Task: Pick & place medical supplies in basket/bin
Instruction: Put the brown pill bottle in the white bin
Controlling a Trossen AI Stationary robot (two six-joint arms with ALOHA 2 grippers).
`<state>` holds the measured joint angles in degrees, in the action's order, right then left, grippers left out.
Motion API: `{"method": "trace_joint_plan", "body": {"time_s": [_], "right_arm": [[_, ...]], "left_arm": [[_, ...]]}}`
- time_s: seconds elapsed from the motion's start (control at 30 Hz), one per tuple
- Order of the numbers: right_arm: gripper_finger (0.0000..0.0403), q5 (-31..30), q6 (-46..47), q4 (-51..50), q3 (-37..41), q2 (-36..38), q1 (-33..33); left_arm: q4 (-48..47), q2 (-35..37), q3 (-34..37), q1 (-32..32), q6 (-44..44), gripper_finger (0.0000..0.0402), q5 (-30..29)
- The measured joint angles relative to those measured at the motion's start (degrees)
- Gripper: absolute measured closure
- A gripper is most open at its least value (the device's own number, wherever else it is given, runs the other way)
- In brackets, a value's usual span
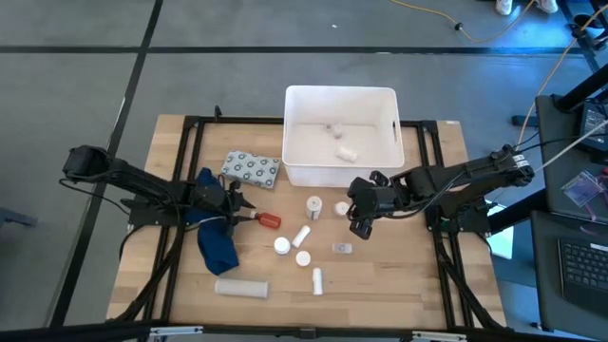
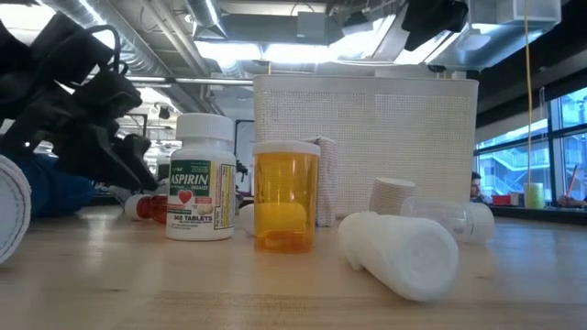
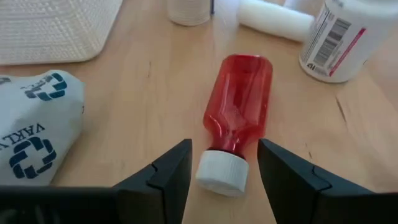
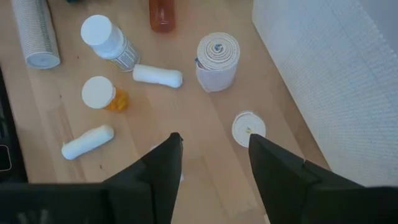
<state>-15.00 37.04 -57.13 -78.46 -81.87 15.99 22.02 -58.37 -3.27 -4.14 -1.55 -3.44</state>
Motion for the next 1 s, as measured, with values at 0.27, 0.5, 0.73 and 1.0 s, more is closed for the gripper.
{"method": "trace_joint_plan", "body": {"time_s": [0.27, 0.5, 0.73, 1.0], "right_arm": [[0.0216, -0.01, -0.02, -0.04, 0.0, 0.0, 0.0], [0.0216, -0.02, -0.02, -0.1, 0.0, 0.0, 0.0], [0.0216, -0.02, -0.03, -0.12, 0.0, 0.0, 0.0], [0.0216, -0.02, -0.04, -0.96, 0.0, 0.0, 0.0]], "left_arm": [[2.31, -5.33, 0.0, 0.0, 0.26, 0.0226, 1.7], [6.6, -10.18, 0.0, 0.0, 0.27, 0.0226, 1.79], [9.2, -13.94, 0.0, 0.0, -0.24, 0.0227, 1.66], [15.7, -13.71, 0.0, 0.0, -0.64, 0.0272, 2.58]]}}
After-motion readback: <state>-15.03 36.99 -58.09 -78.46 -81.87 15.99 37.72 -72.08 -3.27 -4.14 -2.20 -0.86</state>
